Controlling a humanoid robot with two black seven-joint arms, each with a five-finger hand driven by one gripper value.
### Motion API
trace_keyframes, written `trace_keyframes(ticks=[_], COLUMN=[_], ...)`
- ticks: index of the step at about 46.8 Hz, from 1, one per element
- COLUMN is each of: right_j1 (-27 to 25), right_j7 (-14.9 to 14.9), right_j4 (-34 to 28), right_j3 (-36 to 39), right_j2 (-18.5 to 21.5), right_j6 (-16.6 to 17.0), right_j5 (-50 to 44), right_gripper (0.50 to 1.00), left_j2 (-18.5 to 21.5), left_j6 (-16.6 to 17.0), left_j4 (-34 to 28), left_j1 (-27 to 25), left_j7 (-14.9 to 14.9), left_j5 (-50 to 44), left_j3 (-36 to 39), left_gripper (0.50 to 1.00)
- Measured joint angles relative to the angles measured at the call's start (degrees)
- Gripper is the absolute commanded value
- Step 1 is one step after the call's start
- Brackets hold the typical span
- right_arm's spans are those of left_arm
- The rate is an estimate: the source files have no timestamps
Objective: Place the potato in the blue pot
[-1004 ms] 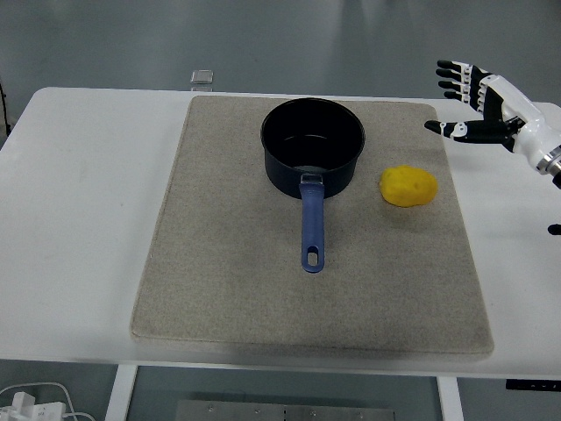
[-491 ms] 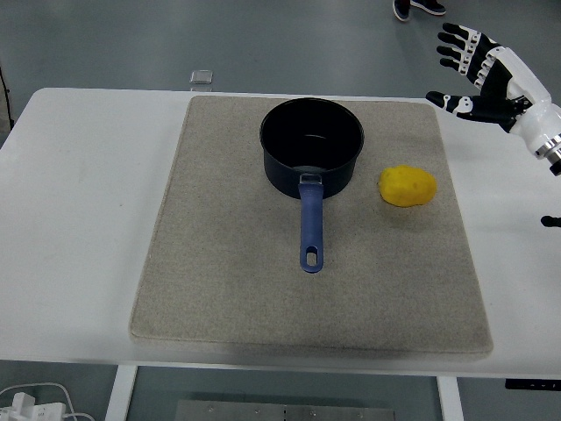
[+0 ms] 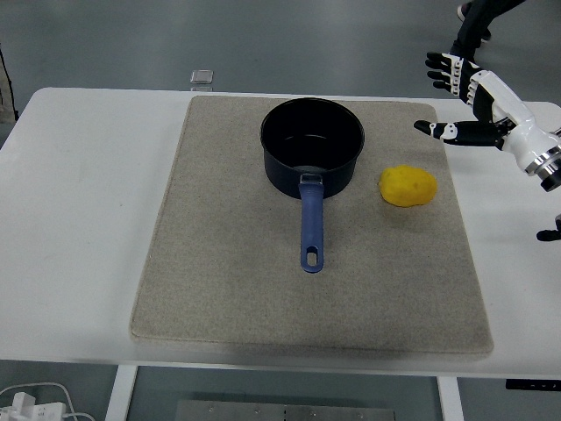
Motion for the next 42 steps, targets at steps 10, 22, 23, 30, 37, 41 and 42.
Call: trace_keyframes(ticks=[10,22,23,30,37,41,42], right_j1=[0.5,0.5,0.5,0.3,0.2,0.2,0.2], right_j7=[-1.9,-1.5,-1.4,-1.5,-1.5,-1.5,-1.5], right_j4=[2.6,3.0,3.0,3.0,3.0,2.9,2.8], right_j3=[-3.5,-5.2,-5.4,-7.1,-7.6,-7.9,-8.0], right_j2=[-3.6,-4.2,-4.2,-3.4,-2.8,-2.1,-1.9], right_j6=[0.2,-0.2,-0.3,-0.8,-1.2,-1.4,-1.5], right_j5=[-7.4,-10.7,-10.9,-12.4,-12.9,-13.0,-13.0], right_gripper=[0.930,0.930,0.930,0.930,0.930,0.930,0.930], left_j2=[0.0,0.0,0.0,0.0,0.0,0.0,0.0], left_j6=[0.0,0.0,0.0,0.0,0.0,0.0,0.0], left_j4=[0.0,0.0,0.0,0.0,0.0,0.0,0.0], left_j1=[0.0,0.0,0.0,0.0,0.0,0.0,0.0], left_j7=[0.0,0.0,0.0,0.0,0.0,0.0,0.0], left_j5=[0.0,0.0,0.0,0.0,0.0,0.0,0.0], left_j3=[0.0,0.0,0.0,0.0,0.0,0.0,0.0], left_gripper=[0.999,0.999,0.999,0.999,0.999,0.999,0.999])
